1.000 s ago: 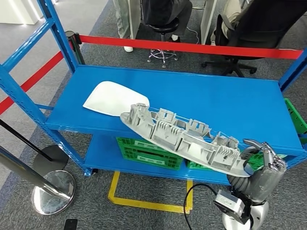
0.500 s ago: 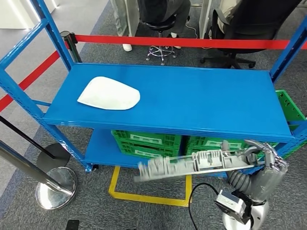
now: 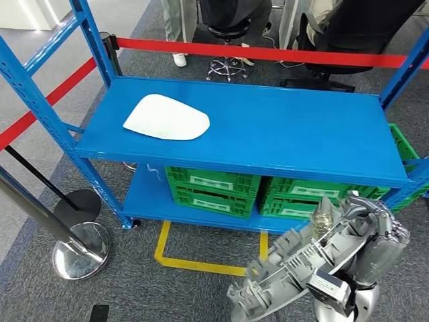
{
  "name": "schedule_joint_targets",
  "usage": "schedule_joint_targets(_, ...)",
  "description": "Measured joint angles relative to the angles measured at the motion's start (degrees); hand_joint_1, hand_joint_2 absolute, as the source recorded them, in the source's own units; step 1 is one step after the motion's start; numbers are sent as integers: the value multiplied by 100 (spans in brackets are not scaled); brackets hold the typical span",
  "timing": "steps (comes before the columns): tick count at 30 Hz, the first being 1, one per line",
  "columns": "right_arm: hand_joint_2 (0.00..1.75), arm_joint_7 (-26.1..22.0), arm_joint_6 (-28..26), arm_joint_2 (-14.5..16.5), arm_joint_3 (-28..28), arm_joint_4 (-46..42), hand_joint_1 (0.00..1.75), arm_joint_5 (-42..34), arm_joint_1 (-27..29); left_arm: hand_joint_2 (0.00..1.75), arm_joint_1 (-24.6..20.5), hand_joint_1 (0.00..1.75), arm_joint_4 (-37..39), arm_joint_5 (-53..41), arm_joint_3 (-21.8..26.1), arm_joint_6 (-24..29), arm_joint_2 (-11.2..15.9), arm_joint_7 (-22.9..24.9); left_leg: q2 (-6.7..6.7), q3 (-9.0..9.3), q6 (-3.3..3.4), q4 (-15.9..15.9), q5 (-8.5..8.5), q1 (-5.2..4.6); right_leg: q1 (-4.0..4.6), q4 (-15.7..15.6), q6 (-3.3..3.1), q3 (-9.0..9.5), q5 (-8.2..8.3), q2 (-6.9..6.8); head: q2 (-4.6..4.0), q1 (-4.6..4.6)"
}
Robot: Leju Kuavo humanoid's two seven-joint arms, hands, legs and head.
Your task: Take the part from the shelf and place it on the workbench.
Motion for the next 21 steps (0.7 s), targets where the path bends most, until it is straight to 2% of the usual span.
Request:
schedule_joint_targets(1,175,0,0,0,0,-8,175,-1,0,175,0,0,0,0,0,1,-1,0,-1,-45,-18,12,32,2,-1,-359,-4,272,149,-2,0,-1)
schedule_joint_targets(3,175,0,-1,1,0,-40,175,-2,1,175,0,0,0,-1,0,2,0,1,-6,-125,-68,56,84,-13,5,-1125,-32,796,290,-2,0,-5)
schedule_joint_targets(4,175,0,-1,1,0,-60,175,-4,3,175,1,0,0,-2,0,2,1,1,-7,-154,-99,77,110,-21,9,-1344,-54,923,292,2,0,-4)
schedule_joint_targets(5,175,0,-2,1,0,-74,175,-5,4,175,2,0,0,-3,0,4,2,2,-9,-175,-130,92,142,-30,17,-1429,-83,956,274,6,0,-8)
schedule_joint_targets(7,175,0,-2,2,0,-87,175,-6,7,175,6,0,0,-4,1,13,8,2,-12,-201,-193,106,179,-25,12,-1432,-170,882,327,3,0,-4)
schedule_joint_targets(8,175,0,-2,3,0,-91,175,-5,7,175,9,0,0,-4,1,19,12,2,-15,-233,-227,158,110,-18,7,-1432,-224,860,365,-3,0,-14)
schedule_joint_targets(9,175,0,-2,5,0,-95,175,-4,8,175,12,0,0,-4,2,22,15,2,-17,-295,-263,305,-52,-8,0,-1436,-275,829,410,-12,0,-21)
schedule_joint_targets(10,175,0,-2,7,0,-98,175,-3,8,175,15,0,0,-4,2,24,16,2,-19,-391,-297,573,-292,6,-2,-1436,-313,799,456,-18,0,-31)
schedule_joint_targets(12,175,0,-2,7,-1,-102,175,-2,11,175,22,0,0,-4,2,24,12,2,-20,-612,-342,1316,-776,28,11,-1428,-347,690,547,-21,0,-41)
schedule_joint_targets(13,175,0,-2,7,-1,-102,175,-2,11,175,24,0,0,-4,2,24,10,2,-20,-659,-350,1588,-893,35,19,-1423,-351,629,588,-20,0,-42)
schedule_joint_targets(14,175,0,-2,7,-2,-102,175,-2,12,175,24,0,0,-4,2,24,11,2,-20,-621,-347,1677,-901,39,27,-1415,-351,571,625,-18,0,-43)
schedule_joint_targets(15,175,0,-2,7,-2,-102,175,-2,12,175,24,0,0,-4,2,24,12,2,-20,-482,-332,1552,-812,39,33,-1405,-349,518,658,-15,0,-44)
schedule_joint_targets(17,175,0,-2,7,-2,-103,175,-1,12,175,17,0,0,-5,2,24,18,2,-30,23,-255,821,-548,27,48,-1390,-336,436,720,-6,0,-44)
schedule_joint_targets(18,175,0,-2,7,-2,-107,175,0,12,175,11,0,0,-5,2,24,23,2,-38,264,-209,433,-468,16,57,-1385,-318,405,750,-4,0,-39)
schedule_joint_targets(19,175,0,-2,7,-2,-111,175,2,12,175,6,0,0,-8,2,24,29,2,-46,427,-172,154,-427,0,59,-1383,-291,382,781,-7,0,-38)
schedule_joint_targets(21,175,0,-2,7,-2,-119,175,7,14,175,5,0,0,-10,2,25,35,2,-52,498,-123,-23,-406,-33,48,-1388,-216,347,846,-15,0,-38)
